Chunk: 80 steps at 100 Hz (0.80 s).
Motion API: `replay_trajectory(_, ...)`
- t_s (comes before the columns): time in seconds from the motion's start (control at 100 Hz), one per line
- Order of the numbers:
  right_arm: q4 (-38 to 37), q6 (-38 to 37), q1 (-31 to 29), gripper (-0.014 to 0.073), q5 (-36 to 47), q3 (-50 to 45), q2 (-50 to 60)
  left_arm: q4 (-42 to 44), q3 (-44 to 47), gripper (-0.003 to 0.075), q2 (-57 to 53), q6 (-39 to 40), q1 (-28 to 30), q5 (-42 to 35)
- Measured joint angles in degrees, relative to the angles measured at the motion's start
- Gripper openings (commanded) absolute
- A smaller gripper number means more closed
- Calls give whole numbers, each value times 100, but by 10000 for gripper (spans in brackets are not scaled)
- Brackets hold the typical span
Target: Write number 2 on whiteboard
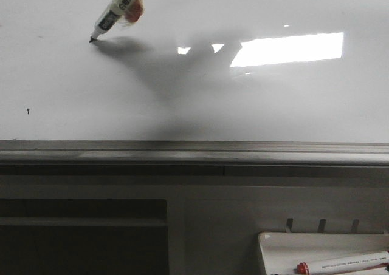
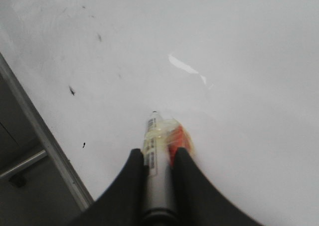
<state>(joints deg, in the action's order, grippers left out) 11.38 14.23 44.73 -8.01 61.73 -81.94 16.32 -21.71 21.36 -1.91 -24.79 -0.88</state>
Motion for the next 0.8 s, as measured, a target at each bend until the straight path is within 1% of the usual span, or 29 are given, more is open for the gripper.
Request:
replay_trajectory(0.26,-71,0,-384,-62,-28,135,196,0,0,-20,0,0,0,-128)
replay_trajectory(0.48,-183,0,-538,-50,-874,104,475,0,0,-20,0,0,0,-128)
replay_trajectory(0.68,-186,-12,-164,-50,-989,-166,342,0,0,-20,0,0,0,-128)
replay_trajectory(0.8,-160,-12,121,-50,-798,-123,18,0,0,-20,0,0,0,-128)
